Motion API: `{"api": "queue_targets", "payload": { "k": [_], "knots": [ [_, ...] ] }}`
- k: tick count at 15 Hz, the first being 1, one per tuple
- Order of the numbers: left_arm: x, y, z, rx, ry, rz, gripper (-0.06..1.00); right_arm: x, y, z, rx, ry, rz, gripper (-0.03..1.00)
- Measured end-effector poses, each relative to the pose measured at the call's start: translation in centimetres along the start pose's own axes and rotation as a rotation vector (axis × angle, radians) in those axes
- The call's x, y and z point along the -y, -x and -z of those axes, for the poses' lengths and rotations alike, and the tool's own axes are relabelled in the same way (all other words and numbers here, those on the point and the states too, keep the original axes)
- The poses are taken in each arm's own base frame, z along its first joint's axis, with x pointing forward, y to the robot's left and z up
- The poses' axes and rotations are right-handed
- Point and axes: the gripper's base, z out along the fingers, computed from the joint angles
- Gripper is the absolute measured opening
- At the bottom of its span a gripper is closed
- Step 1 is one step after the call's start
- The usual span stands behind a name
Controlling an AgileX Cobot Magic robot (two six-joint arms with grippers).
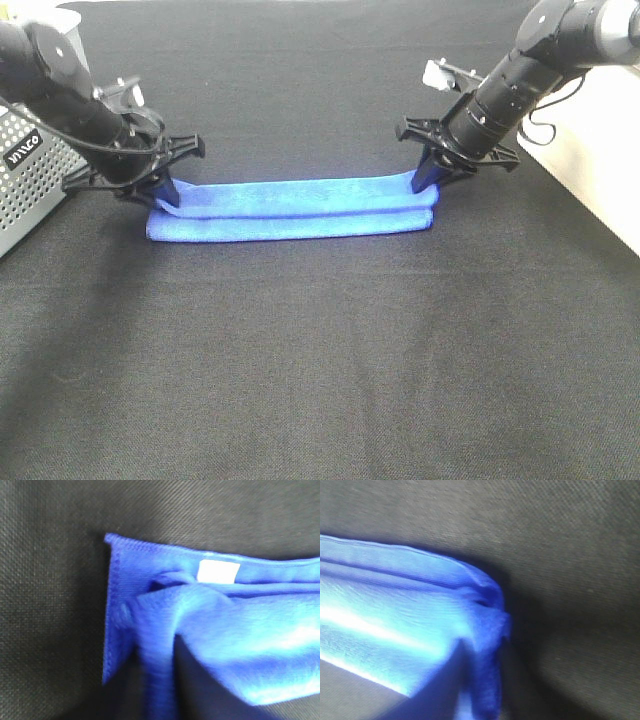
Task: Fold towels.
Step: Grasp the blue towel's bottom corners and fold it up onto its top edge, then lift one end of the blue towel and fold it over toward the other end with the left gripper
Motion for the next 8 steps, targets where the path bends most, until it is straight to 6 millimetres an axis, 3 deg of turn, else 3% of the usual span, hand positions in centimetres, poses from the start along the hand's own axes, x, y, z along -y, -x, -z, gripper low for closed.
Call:
{"api": "queue_targets", "payload": {
  "k": [2, 5, 8],
  "knots": [
    [0.1, 0.2, 0.5, 0.018, 0.009, -0.022, 0.75, -0.1, 0.0, 0.3, -0.015, -0.002, 0.006, 0.72],
    [-0.1, 0.6, 1.2, 0.038, 0.038, -0.017, 0.82, -0.7, 0.0, 1.9, -0.028, -0.015, 0.03, 0.79],
    [-0.5, 0.2, 0.1, 0.006, 0.053, -0.018, 0.82, -0.7, -0.3, 2.5, -0.058, -0.036, 0.043, 0.8]
  ]
}}
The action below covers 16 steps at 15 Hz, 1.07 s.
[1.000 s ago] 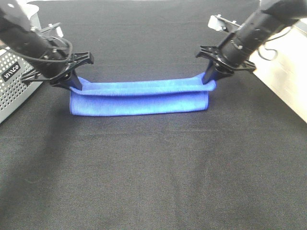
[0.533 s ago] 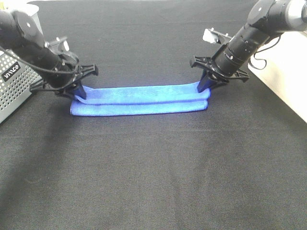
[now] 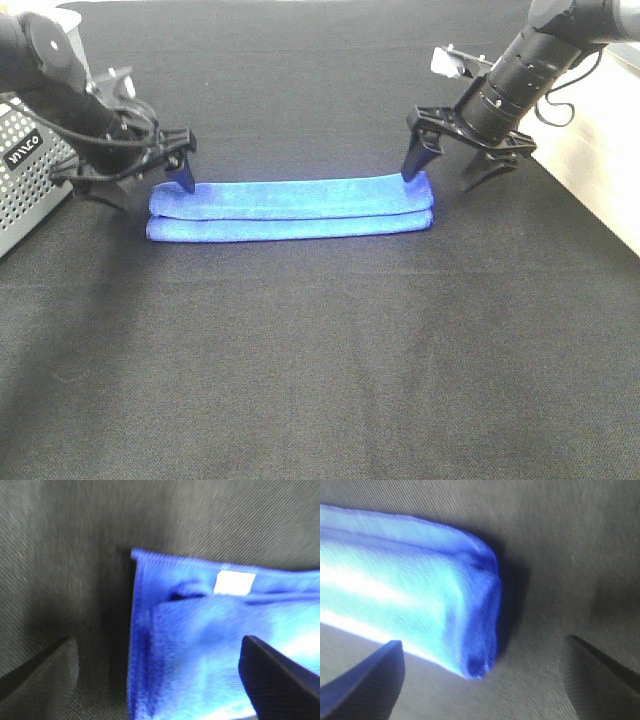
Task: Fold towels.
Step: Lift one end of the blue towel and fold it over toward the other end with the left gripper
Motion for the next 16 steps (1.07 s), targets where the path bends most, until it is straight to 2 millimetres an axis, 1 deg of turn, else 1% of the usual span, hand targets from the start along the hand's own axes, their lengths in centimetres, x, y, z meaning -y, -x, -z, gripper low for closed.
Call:
{"api": "queue_targets", "payload": {
  "k": [2, 3, 4, 5, 6, 7, 9, 10, 11, 13, 14, 16],
  "knots": [
    [-0.2, -0.4, -1.4, -0.024, -0.013, 0.041, 0.82, 0.1, 0.0, 0.0, -0.001, -0.007, 0.005, 0.8],
    [-0.1, -0.3, -1.8, -0.013, -0.035, 0.06, 0.82, 0.1, 0.0, 0.0, 0.003, -0.011, 0.007, 0.8],
    [0.0, -0.3, -2.0, -0.01, -0.046, 0.069, 0.8, 0.1, 0.0, 0.0, 0.003, -0.011, 0.007, 0.8],
    [0.0, -0.3, -2.1, -0.005, -0.054, 0.08, 0.72, 0.1, 0.0, 0.0, 0.004, -0.011, 0.007, 0.8],
    [0.1, -0.3, -2.2, -0.003, -0.064, 0.098, 0.62, 0.1, 0.1, 0.0, 0.006, -0.011, 0.007, 0.8],
    [0.1, -0.3, -2.2, -0.003, -0.064, 0.098, 0.62, 0.1, 0.1, 0.0, 0.006, -0.011, 0.007, 0.8],
    [0.1, -0.5, -2.7, -0.015, -0.079, 0.13, 0.33, 0.1, 0.1, 0.0, 0.013, -0.013, 0.007, 0.8],
    [0.2, -0.5, -2.7, -0.015, -0.088, 0.128, 0.15, 0.1, 0.2, 0.0, 0.021, -0.015, 0.007, 0.8],
    [0.2, -0.5, -2.7, -0.015, -0.088, 0.124, 0.07, 0.1, 0.2, 0.0, 0.021, -0.015, 0.007, 0.8],
    [0.2, -0.4, -2.4, -0.014, -0.078, 0.099, 0.06, 0.1, 0.2, 0.0, 0.021, -0.015, 0.007, 0.8],
    [0.3, -0.3, -1.7, -0.014, -0.062, 0.062, 0.06, 0.1, 0.2, 0.0, 0.021, -0.015, 0.007, 0.8],
    [0.3, 0.4, 1.7, 0.007, 0.031, -0.036, 0.06, 0.1, 0.2, 0.0, 0.022, -0.015, 0.007, 0.8]
  ]
}}
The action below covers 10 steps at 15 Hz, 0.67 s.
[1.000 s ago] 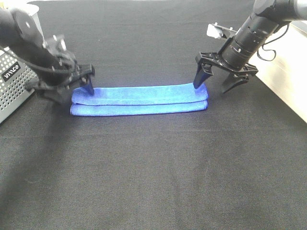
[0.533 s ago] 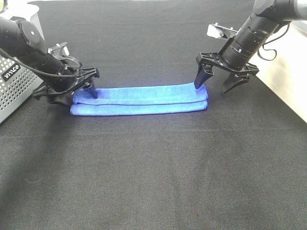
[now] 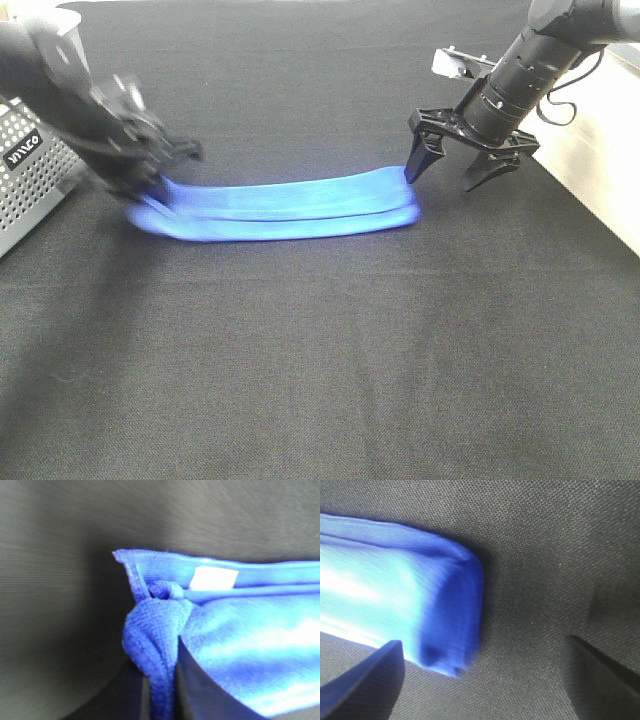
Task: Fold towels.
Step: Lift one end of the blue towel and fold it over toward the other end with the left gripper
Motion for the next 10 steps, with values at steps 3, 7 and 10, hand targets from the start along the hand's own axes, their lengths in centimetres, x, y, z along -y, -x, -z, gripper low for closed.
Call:
{"api": "queue_targets", "payload": {
  "k": [3, 7, 10],
  "knots": [
    [0.7, 1.9, 5.3, 0.006, 0.081, -0.043, 0.06, 0.0, -0.2, 0.0, -0.018, 0.004, 0.0, 0.8],
    [4.5, 2.6, 8.2, -0.019, -0.006, -0.041, 0.06, -0.2, -0.7, 0.0, -0.073, 0.017, 0.0, 0.8],
    [11.8, 0.5, 8.1, 0.014, -0.169, -0.051, 0.06, -0.3, -1.1, 0.3, -0.123, 0.029, 0.0, 0.8]
  ]
}}
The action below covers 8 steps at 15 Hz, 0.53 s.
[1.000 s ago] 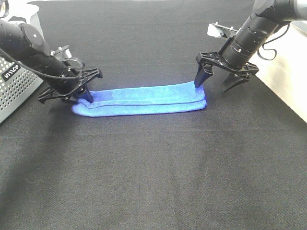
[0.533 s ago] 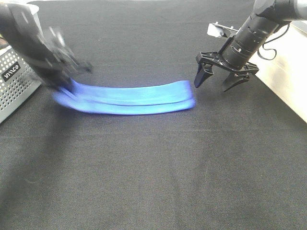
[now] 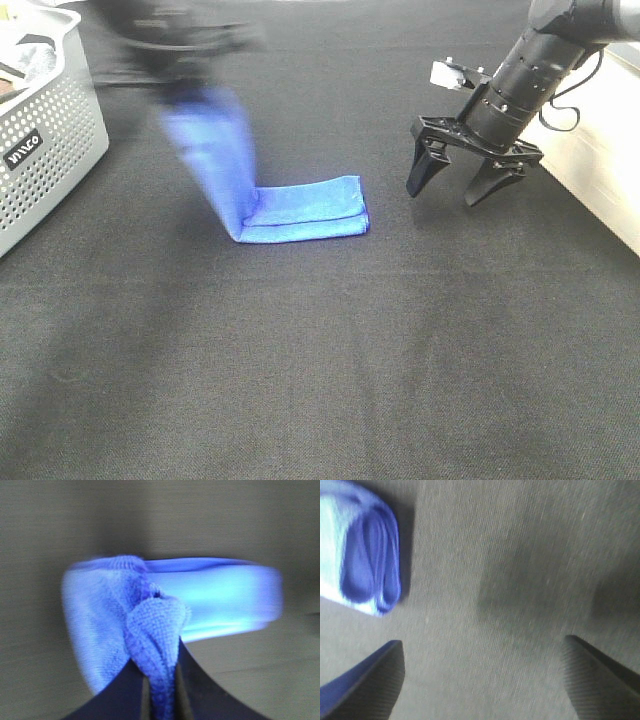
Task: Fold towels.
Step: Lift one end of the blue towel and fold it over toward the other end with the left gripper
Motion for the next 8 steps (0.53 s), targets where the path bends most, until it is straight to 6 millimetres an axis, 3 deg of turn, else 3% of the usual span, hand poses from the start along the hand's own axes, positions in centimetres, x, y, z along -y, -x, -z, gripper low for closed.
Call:
{"api": "queue_targets", "payload": {
  "k": [2, 5, 6, 7, 8],
  "knots": [
    [2.8, -1.4, -3.5, 0.02, -0.071, 0.038, 0.06, -0.2, -0.1, 0.4, -0.004, 0.005, -0.003, 0.8],
    [4.1, -2.4, -7.7, 0.042, -0.153, 0.12, 0.11, -1.0, 0.0, 2.2, 0.029, 0.006, -0.005, 0.8],
    [4.2, -2.6, -8.4, 0.043, -0.169, 0.148, 0.2, -1.2, 0.0, 2.8, 0.04, 0.007, -0.002, 0.8],
    [4.2, -2.5, -8.8, 0.049, -0.192, 0.184, 0.35, -1.5, 0.0, 3.4, 0.054, 0.011, 0.0, 0.8],
    [4.3, -2.4, -8.8, 0.06, -0.209, 0.203, 0.58, -1.6, 0.0, 3.7, 0.059, 0.011, 0.002, 0.8]
  ]
}}
